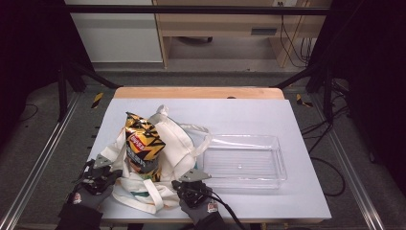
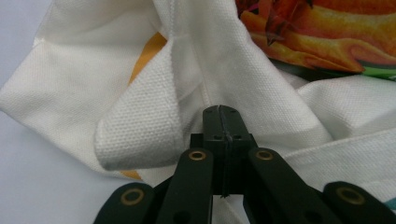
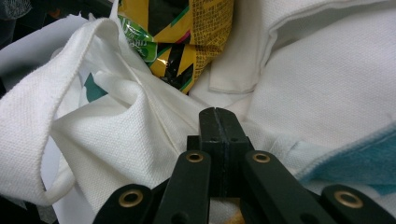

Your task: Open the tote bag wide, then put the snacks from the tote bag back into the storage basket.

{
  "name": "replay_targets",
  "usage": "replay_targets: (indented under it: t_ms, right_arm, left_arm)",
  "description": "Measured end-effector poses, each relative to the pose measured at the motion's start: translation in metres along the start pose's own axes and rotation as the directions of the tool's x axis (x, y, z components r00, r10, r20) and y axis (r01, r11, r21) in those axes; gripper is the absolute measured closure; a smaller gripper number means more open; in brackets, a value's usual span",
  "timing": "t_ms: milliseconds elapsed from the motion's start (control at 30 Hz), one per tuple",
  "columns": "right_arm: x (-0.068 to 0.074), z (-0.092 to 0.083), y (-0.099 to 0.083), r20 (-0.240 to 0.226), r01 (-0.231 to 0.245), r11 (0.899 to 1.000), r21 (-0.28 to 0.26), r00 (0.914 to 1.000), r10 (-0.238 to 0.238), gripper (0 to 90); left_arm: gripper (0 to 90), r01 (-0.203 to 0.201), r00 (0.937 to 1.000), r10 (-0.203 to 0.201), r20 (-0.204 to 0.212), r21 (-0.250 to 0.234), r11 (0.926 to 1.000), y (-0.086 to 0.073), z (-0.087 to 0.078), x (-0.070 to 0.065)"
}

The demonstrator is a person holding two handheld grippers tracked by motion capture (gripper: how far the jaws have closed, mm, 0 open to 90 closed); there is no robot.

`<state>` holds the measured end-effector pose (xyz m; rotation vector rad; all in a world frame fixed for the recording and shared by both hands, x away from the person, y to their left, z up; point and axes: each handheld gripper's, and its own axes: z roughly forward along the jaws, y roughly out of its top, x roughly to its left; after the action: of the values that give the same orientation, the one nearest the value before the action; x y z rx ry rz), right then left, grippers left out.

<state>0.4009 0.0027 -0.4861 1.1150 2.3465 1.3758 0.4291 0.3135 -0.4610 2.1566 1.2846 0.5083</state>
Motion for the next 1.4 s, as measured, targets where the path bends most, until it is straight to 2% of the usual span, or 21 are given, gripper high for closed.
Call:
replay_targets:
  t_ms: [167,267,333,467,600,733,833,900,1033,1200,1333,1400]
  right_arm:
    - [-0.001,-0.003,0.005,-0.013,-0.009,1.000,-0.012,0.9999,0.009,88.1]
    - [0.000,-0.006,0.009,-0.020,-0.015,1.000,-0.028,0.9997,0.014,84.8]
    - [0.000,-0.009,0.013,-0.027,-0.005,0.999,-0.050,0.9996,0.003,82.2]
    - [-0.001,-0.017,0.022,-0.046,-0.012,0.995,-0.097,0.9989,0.007,77.9]
    - [-0.003,-0.027,0.032,-0.056,0.000,0.989,-0.146,0.9984,-0.008,72.2]
    - [-0.003,-0.033,0.038,-0.056,0.000,0.986,-0.169,0.9984,-0.009,68.8]
    - [-0.004,-0.039,0.044,-0.055,0.006,0.982,-0.187,0.9983,-0.017,64.0]
    - [-0.004,-0.043,0.048,-0.050,0.013,0.979,-0.204,0.9985,-0.023,60.4]
    - [-0.006,-0.051,0.054,-0.032,0.021,0.973,-0.232,0.9990,-0.030,53.9]
    - [-0.011,-0.059,0.059,-0.025,0.012,0.965,-0.263,0.9995,-0.019,50.4]
    - [-0.015,-0.063,0.064,-0.016,0.009,0.963,-0.270,0.9998,-0.014,49.5]
    - [-0.016,-0.065,0.068,-0.013,0.015,0.961,-0.277,0.9997,-0.019,49.3]
  left_arm:
    - [86.1,0.021,0.9996,-0.020,0.022,-0.041,0.9989,0.000,-0.008,0.002]
    - [82.6,0.036,0.9986,-0.033,0.040,-0.083,0.9959,0.001,-0.014,0.002]
    - [79.2,0.024,0.9989,-0.019,0.043,-0.114,0.9932,0.002,-0.019,0.002]
    - [73.0,0.041,0.9973,-0.029,0.067,-0.191,0.9807,0.005,-0.032,0.001]
    - [66.4,0.062,0.9952,-0.038,0.090,-0.282,0.9575,0.007,-0.046,0.001]
    - [62.5,0.089,0.9924,-0.055,0.110,-0.337,0.9374,0.011,-0.054,0.002]
    - [59.0,0.100,0.9912,-0.061,0.118,-0.365,0.9257,0.015,-0.058,0.002]
    - [56.7,0.094,0.9924,-0.057,0.110,-0.375,0.9222,0.017,-0.060,0.002]
    - [51.4,0.090,0.9939,-0.056,0.095,-0.404,0.9103,0.022,-0.065,0.000]
    - [46.5,0.076,0.9957,-0.047,0.080,-0.421,0.9040,0.029,-0.070,-0.001]
    - [46.0,0.076,0.9958,-0.046,0.079,-0.430,0.8995,0.035,-0.074,0.001]
    - [45.9,0.078,0.9958,-0.049,0.077,-0.440,0.8947,0.039,-0.077,0.002]
